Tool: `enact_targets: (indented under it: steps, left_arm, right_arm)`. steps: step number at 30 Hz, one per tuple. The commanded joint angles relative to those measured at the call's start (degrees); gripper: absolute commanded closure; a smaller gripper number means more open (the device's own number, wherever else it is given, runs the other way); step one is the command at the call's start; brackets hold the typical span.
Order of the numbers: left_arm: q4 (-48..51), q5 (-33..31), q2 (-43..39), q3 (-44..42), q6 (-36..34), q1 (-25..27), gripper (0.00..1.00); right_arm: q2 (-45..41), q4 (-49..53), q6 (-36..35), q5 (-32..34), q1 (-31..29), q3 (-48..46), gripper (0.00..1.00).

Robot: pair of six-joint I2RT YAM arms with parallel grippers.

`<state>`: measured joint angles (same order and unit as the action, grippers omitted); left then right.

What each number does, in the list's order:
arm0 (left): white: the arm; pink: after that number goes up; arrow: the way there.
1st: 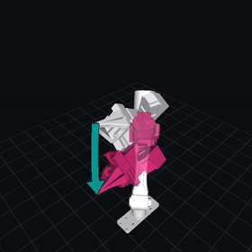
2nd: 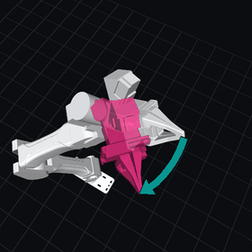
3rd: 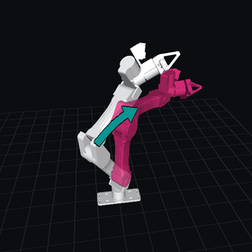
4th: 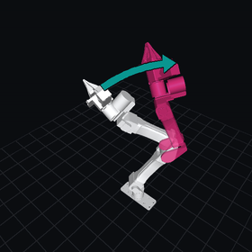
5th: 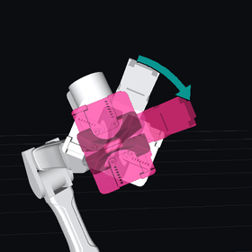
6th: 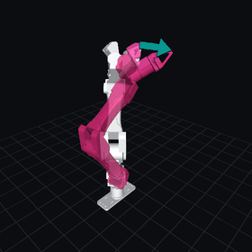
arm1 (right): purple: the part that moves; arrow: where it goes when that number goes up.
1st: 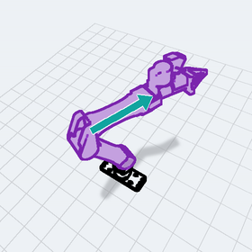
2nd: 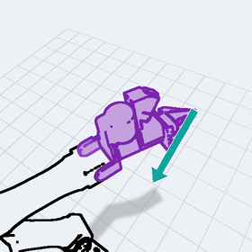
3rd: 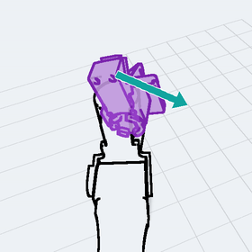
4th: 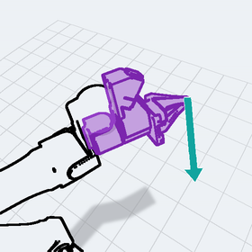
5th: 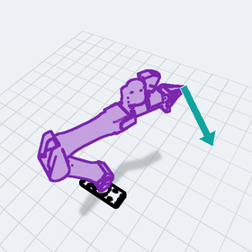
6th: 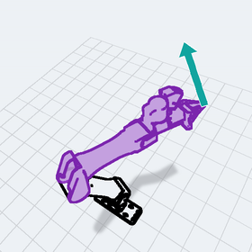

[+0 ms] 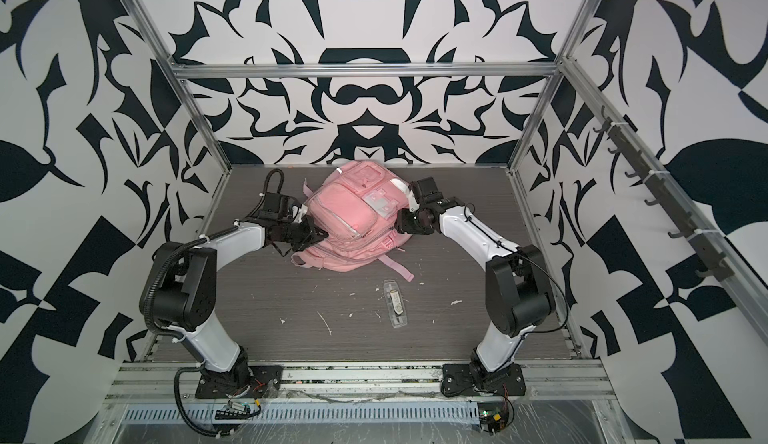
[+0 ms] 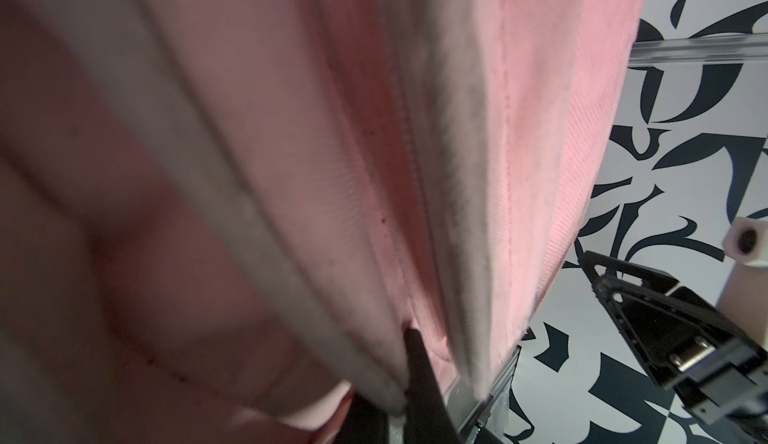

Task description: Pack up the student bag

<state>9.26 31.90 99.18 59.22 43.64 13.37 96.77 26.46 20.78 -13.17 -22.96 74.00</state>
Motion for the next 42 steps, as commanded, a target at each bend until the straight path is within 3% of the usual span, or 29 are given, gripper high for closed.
enact_targets:
  steps: [1,6,9,11,17,25,31,42]
  left_arm:
    - [0.94,-0.56,0.74,1.07,-0.32,0.52,0.95]
    - [1.1,-0.61,0.67,1.5,-0.14,0.61,0.95]
    - [1.51,-0.7,0.5,1.55,-0.22,0.61,0.95]
    - [1.73,-0.83,0.1,1.42,-0.31,0.61,0.95]
    - [2.17,-0.97,-0.25,1.28,-0.41,0.61,0.95]
    - [2.13,-1.22,-0.28,1.2,-0.33,0.7,0.95]
    - [2.1,-1.49,-0.39,1.42,-0.48,0.7,0.94]
    - [2.01,-1.47,0.53,2.41,-0.66,0.7,0.95]
  right_arm:
    - [-0.59,-5.85,-0.8,-3.92,-4.07,0.21,0.43]
    - [2.59,-9.0,-0.52,-6.1,-7.91,3.07,0.38]
    - [4.84,-9.63,-0.38,-5.92,-7.96,4.73,0.27]
    - [6.16,-10.01,-0.27,-5.74,-7.9,5.81,0.26]
    - [9.27,-10.07,-0.72,-6.07,-7.98,8.06,0.25]
    - [11.81,-11.7,-1.17,-11.48,-8.0,8.18,0.25]
    - [8.05,-12.4,-2.46,-11.43,-9.38,3.55,0.26]
    - [1.87,-9.77,-6.85,-19.37,-12.56,-2.75,0.31]
